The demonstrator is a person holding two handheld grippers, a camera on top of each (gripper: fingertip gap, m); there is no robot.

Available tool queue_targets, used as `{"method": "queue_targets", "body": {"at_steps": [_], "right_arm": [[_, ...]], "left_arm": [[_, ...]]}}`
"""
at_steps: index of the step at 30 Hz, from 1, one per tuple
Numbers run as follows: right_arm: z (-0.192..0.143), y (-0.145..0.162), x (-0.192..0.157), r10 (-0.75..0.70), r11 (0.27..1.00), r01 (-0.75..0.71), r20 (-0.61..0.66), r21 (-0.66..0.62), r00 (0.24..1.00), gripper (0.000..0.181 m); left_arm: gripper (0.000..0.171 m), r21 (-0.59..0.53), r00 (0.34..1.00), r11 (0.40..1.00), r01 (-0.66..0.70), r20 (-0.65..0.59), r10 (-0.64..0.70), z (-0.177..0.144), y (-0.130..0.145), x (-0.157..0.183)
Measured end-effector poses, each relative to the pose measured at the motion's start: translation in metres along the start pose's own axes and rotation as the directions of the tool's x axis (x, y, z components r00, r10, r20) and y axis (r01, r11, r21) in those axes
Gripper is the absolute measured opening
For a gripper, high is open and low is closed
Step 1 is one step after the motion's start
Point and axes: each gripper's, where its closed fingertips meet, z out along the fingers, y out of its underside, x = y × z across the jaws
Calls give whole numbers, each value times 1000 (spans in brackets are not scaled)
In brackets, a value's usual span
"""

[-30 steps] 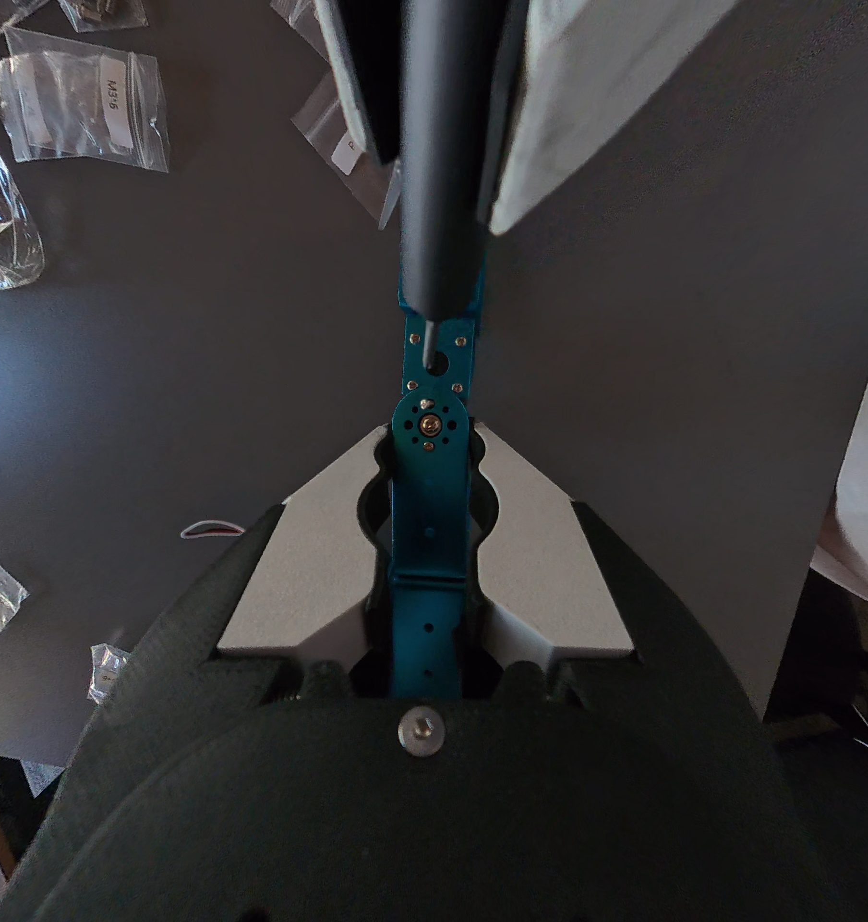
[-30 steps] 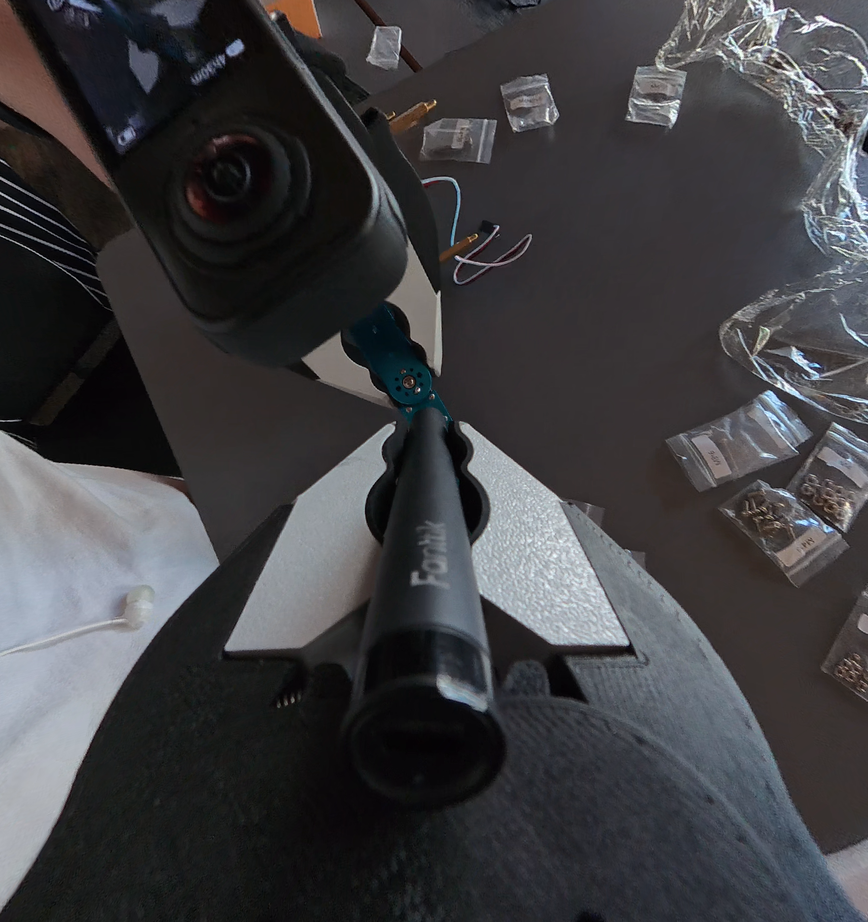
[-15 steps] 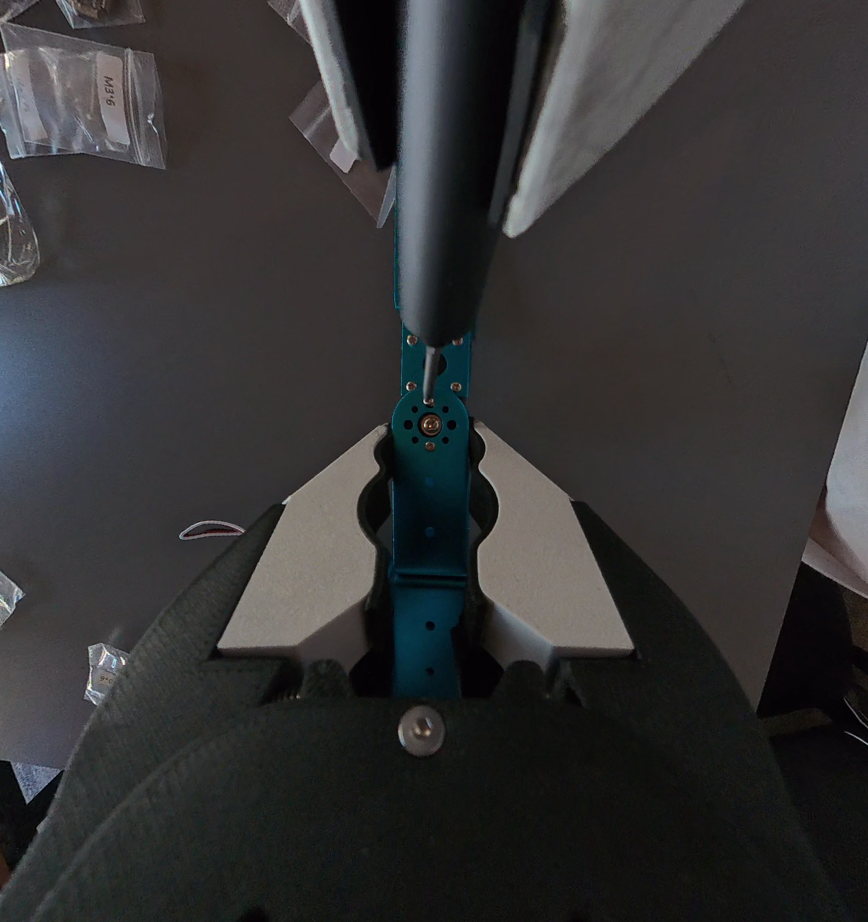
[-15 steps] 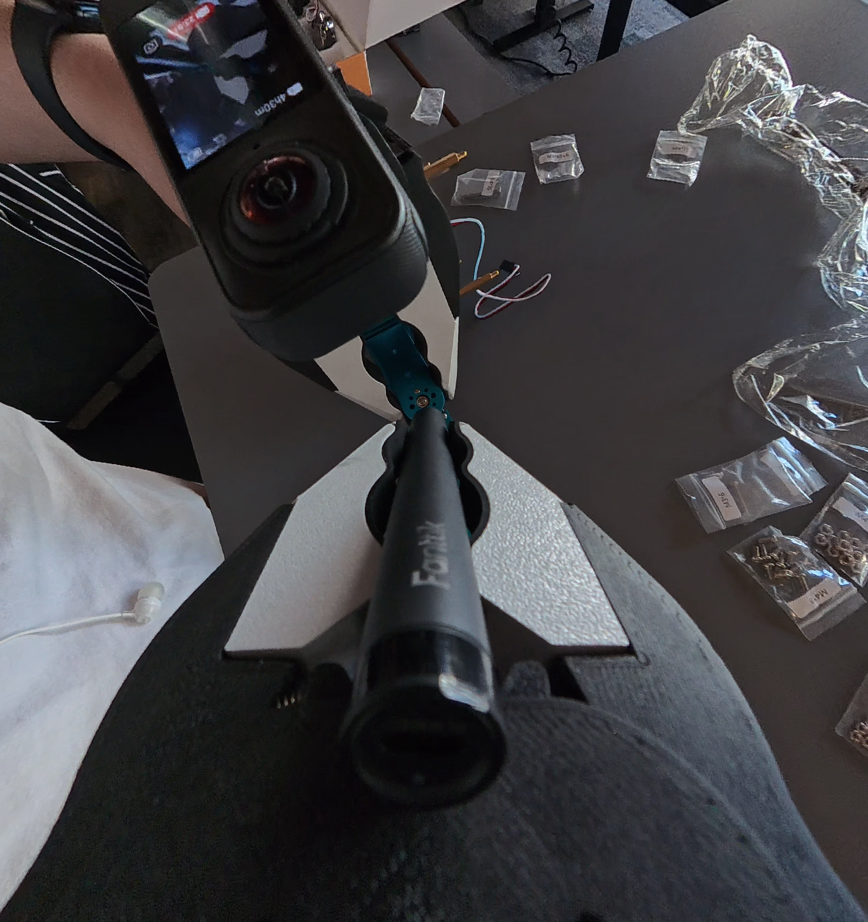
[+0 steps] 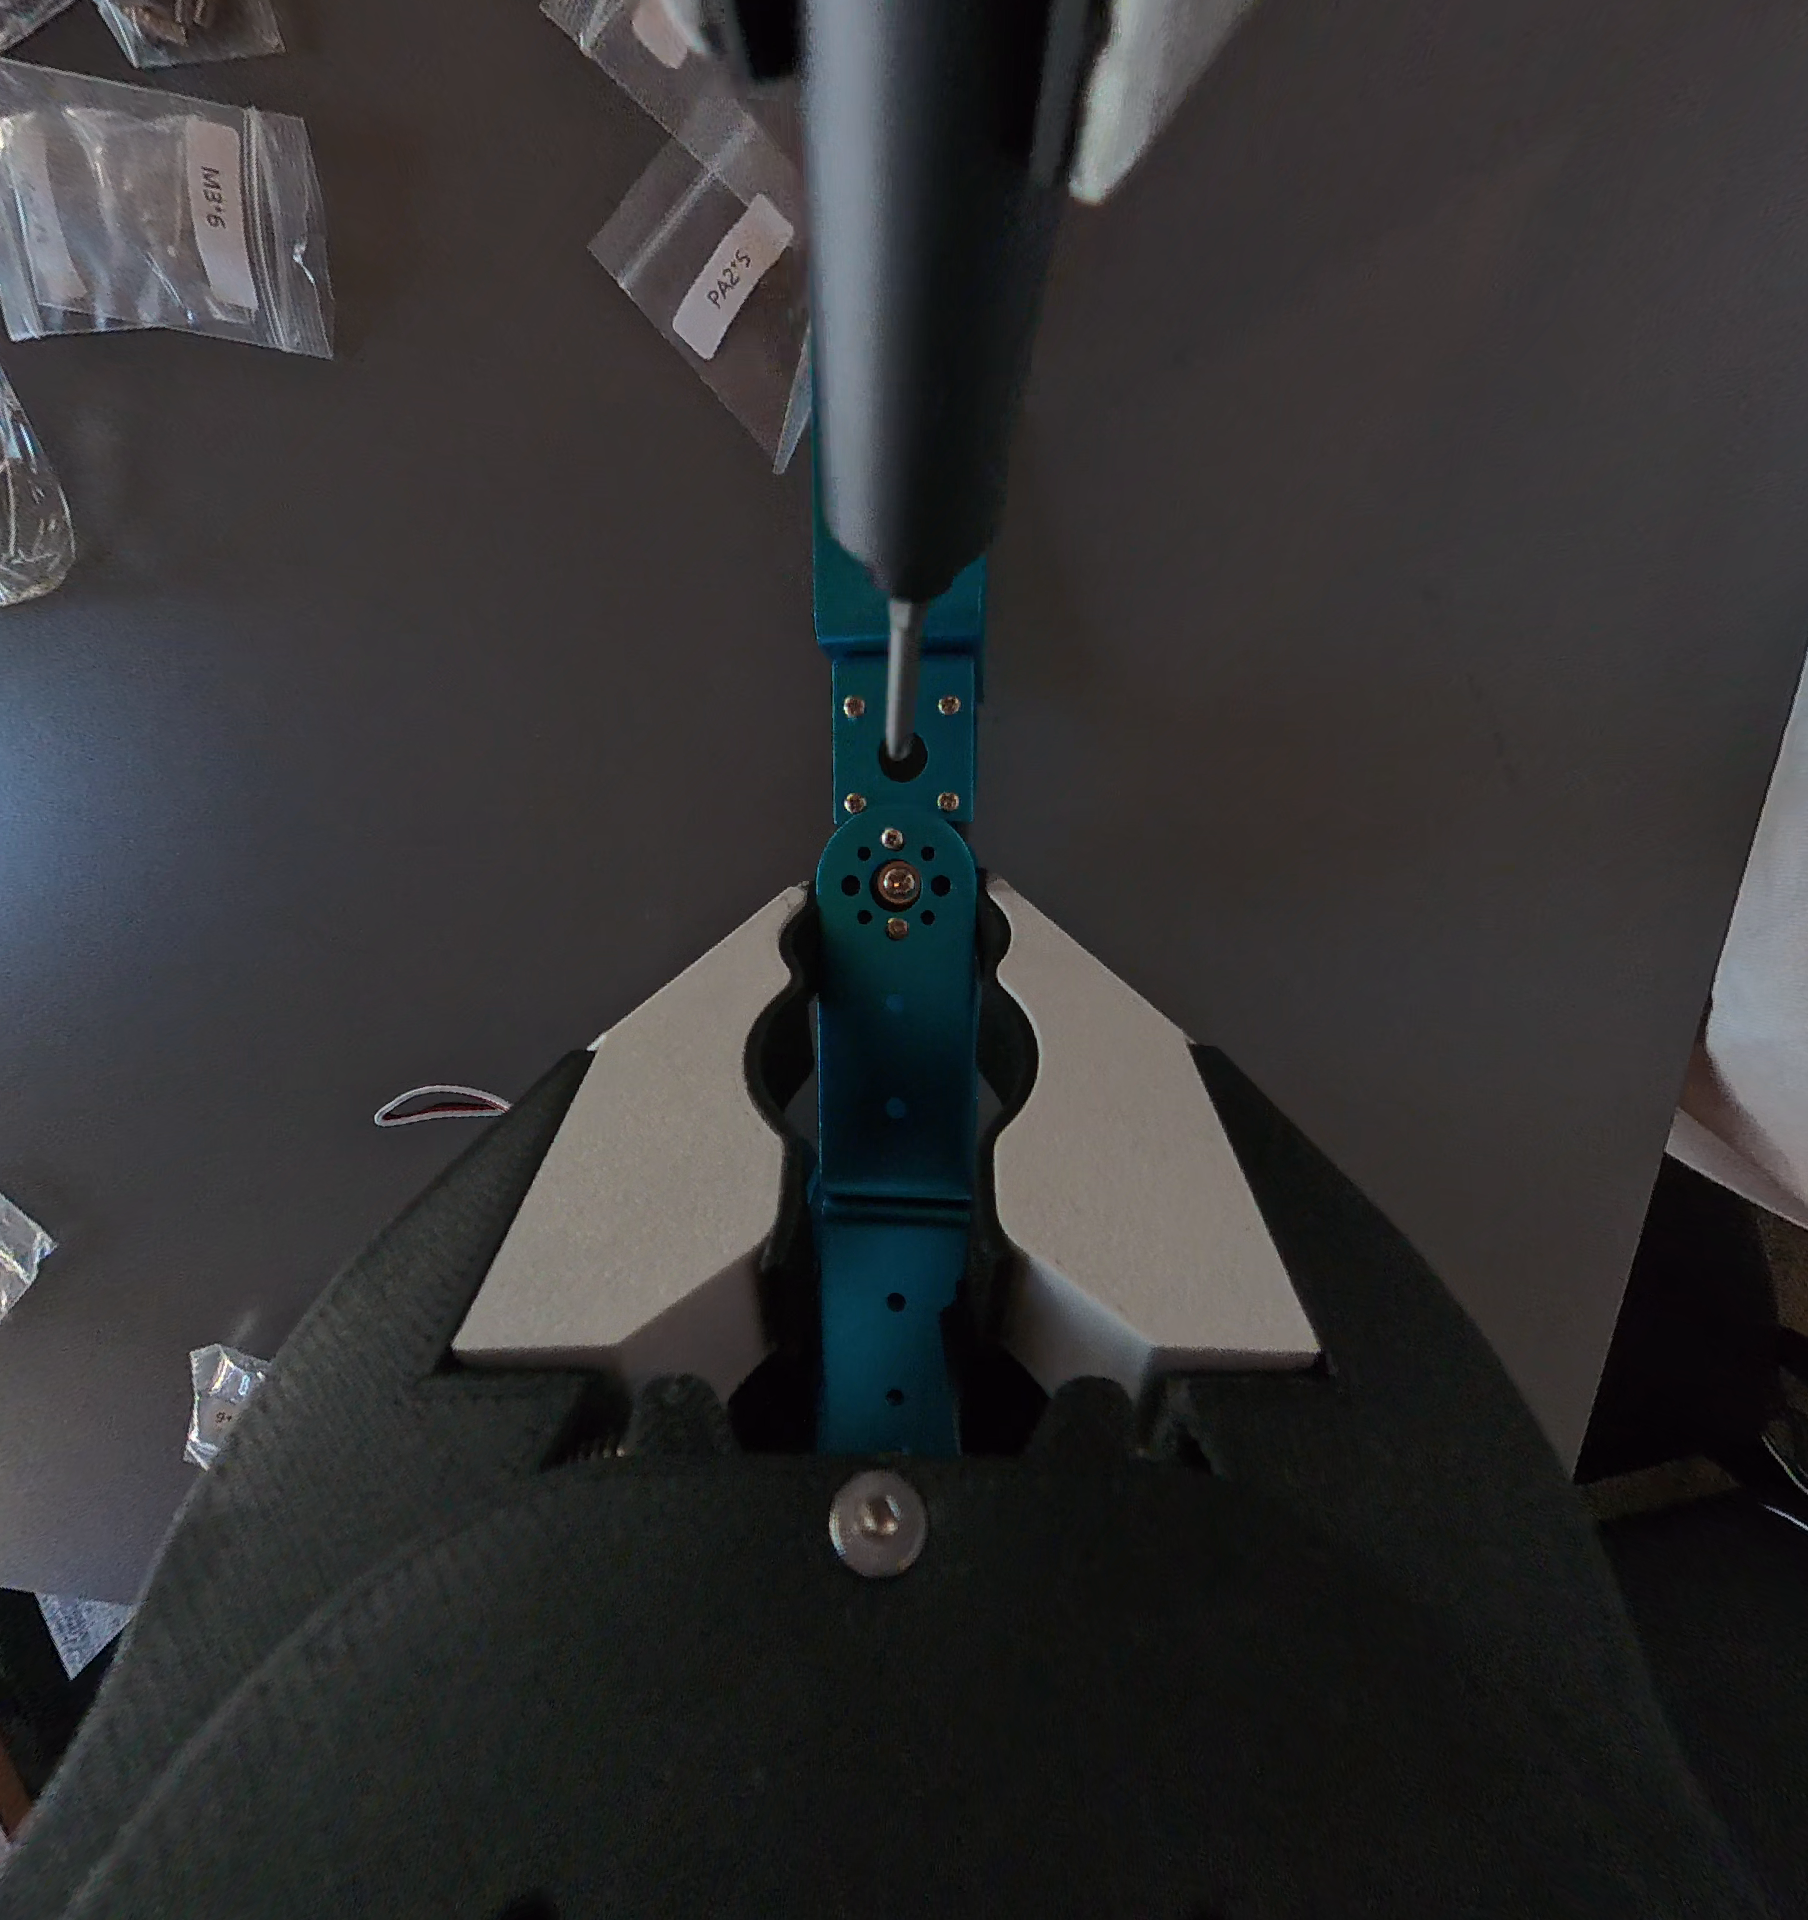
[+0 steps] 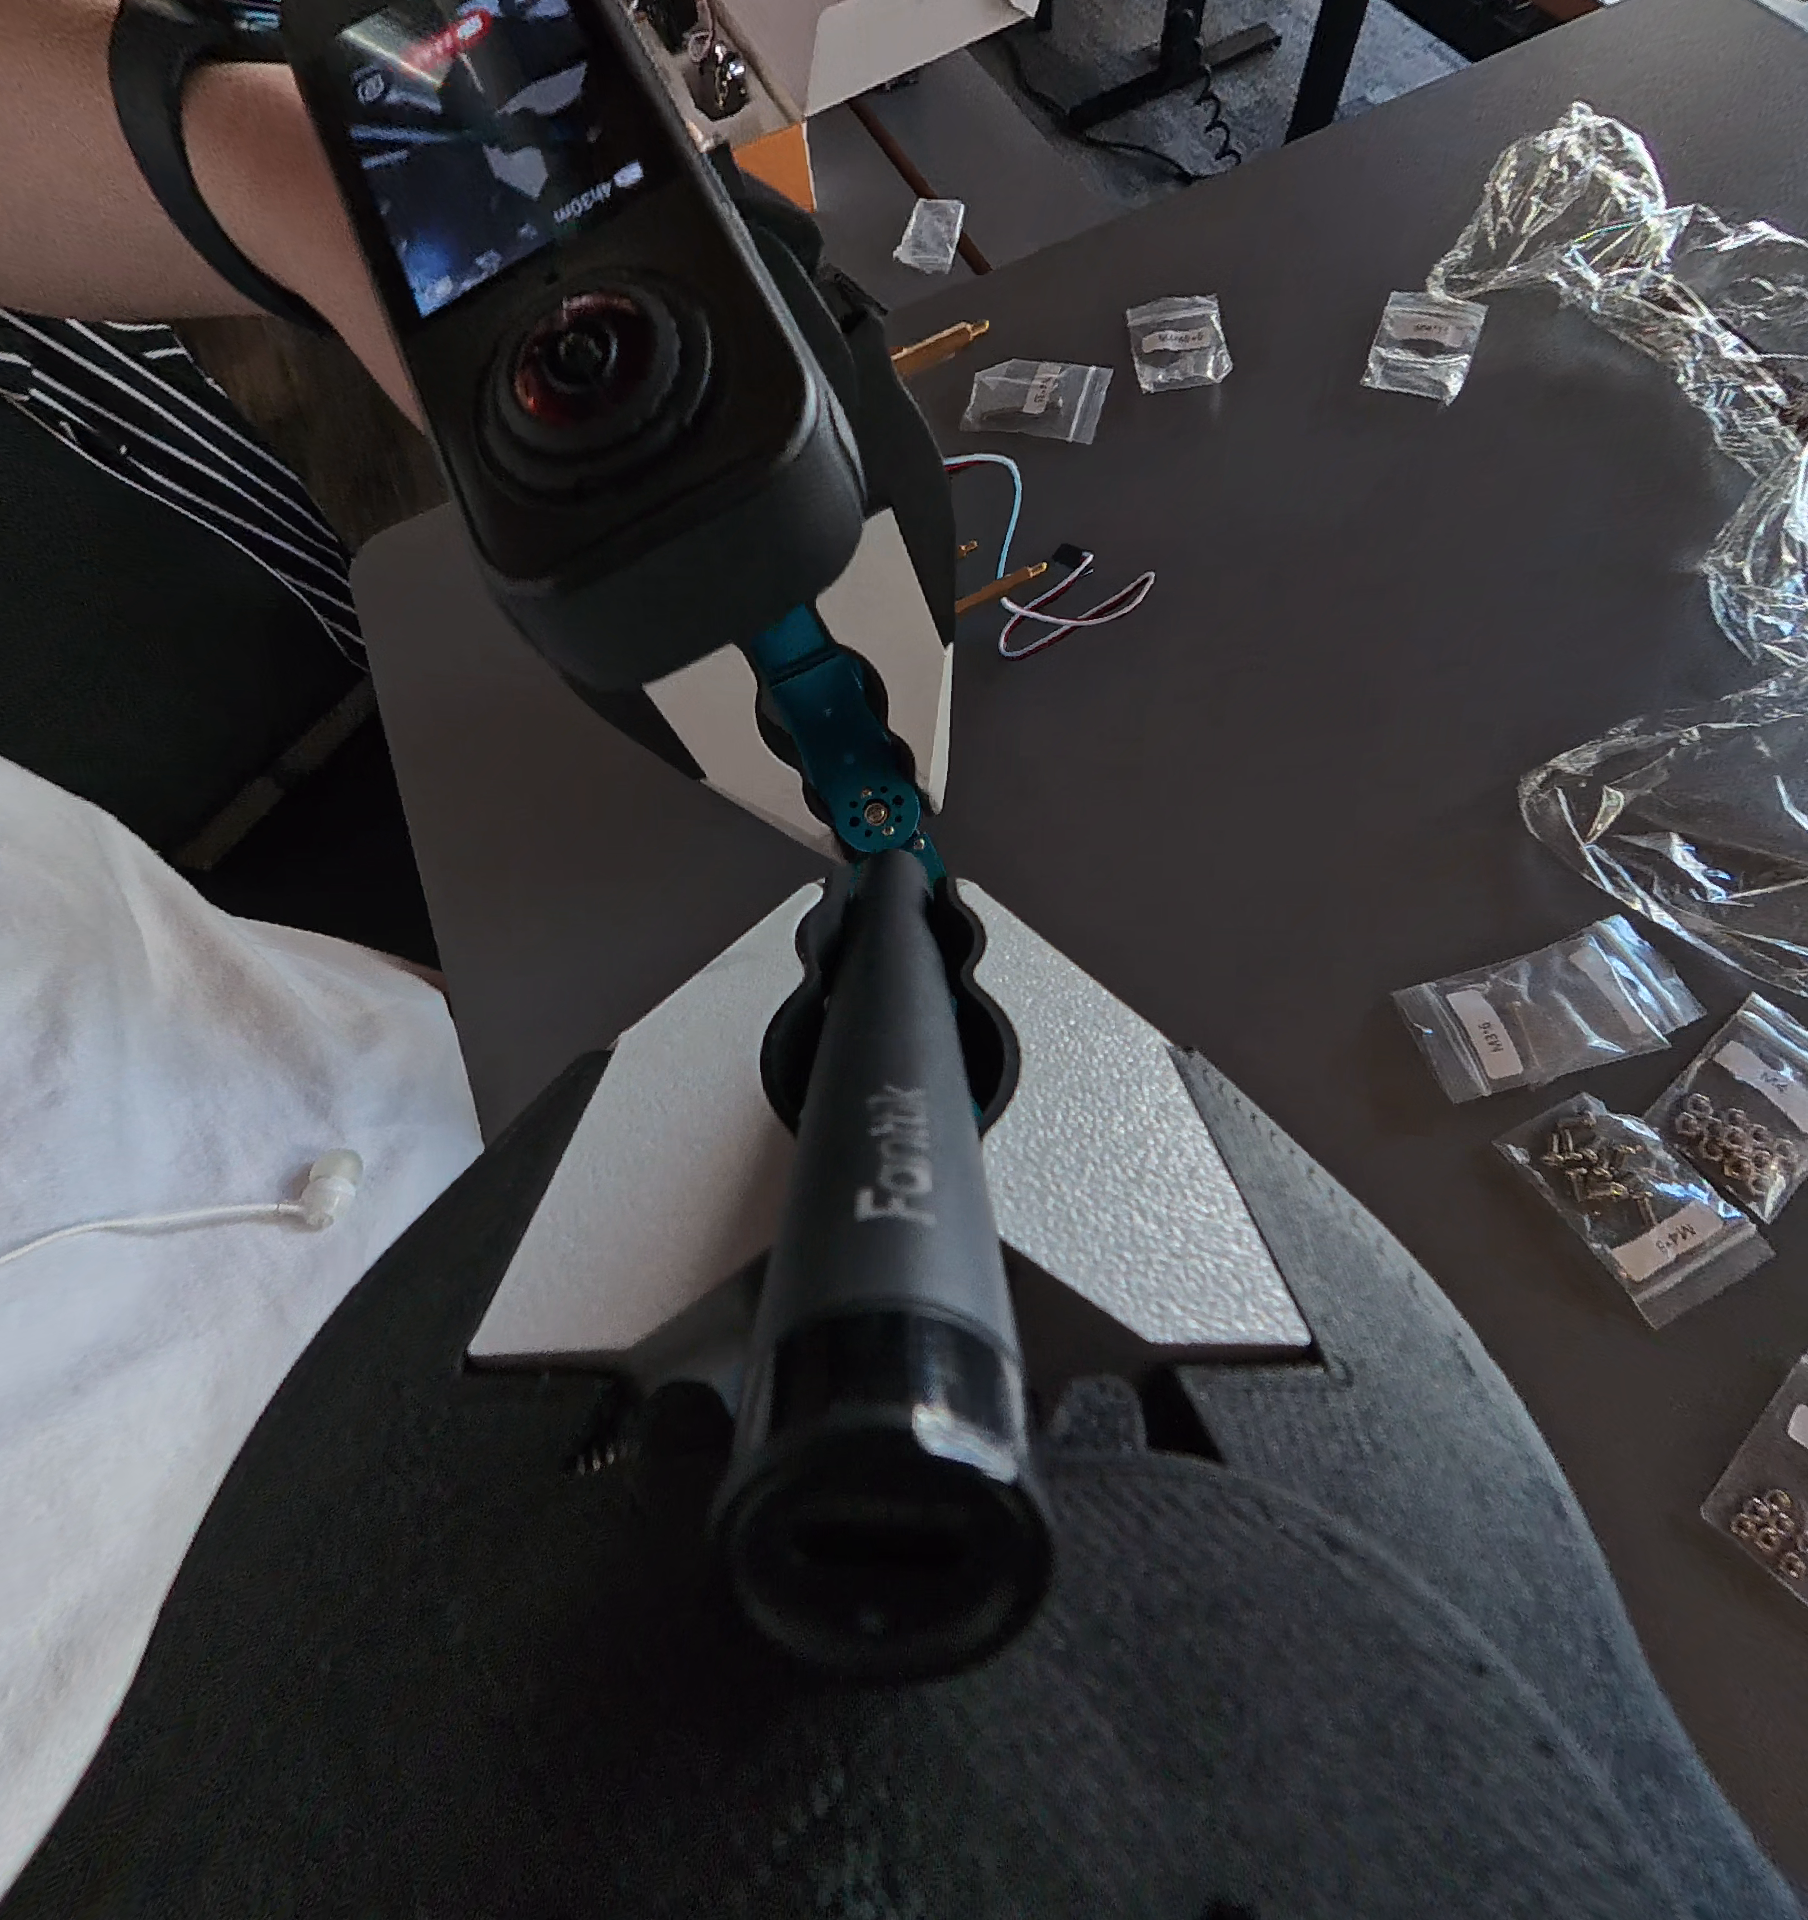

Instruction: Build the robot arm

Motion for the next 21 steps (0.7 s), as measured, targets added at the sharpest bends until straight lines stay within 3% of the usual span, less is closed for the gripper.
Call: {"method": "queue_targets", "body": {"at_steps": [6, 16, 21], "right_arm": [[0, 1, 1, -9, 1000, 9, 21, 7, 1000, 19], [12, -5, -6, -181, 983, 182, 36, -15, 983, 19], [17, -4, -6, -168, 985, 169, 51, -18, 984, 19]], "left_arm": [[27, 5, 1000, 1000, 3, 1, -3, -2, 0, -1], [27, 1, 1000, 1000, -19, -5, 19, -1, 0, 2], [27, 5, 1000, 1000, -19, -5, 19, -1, 0, 2]]}}
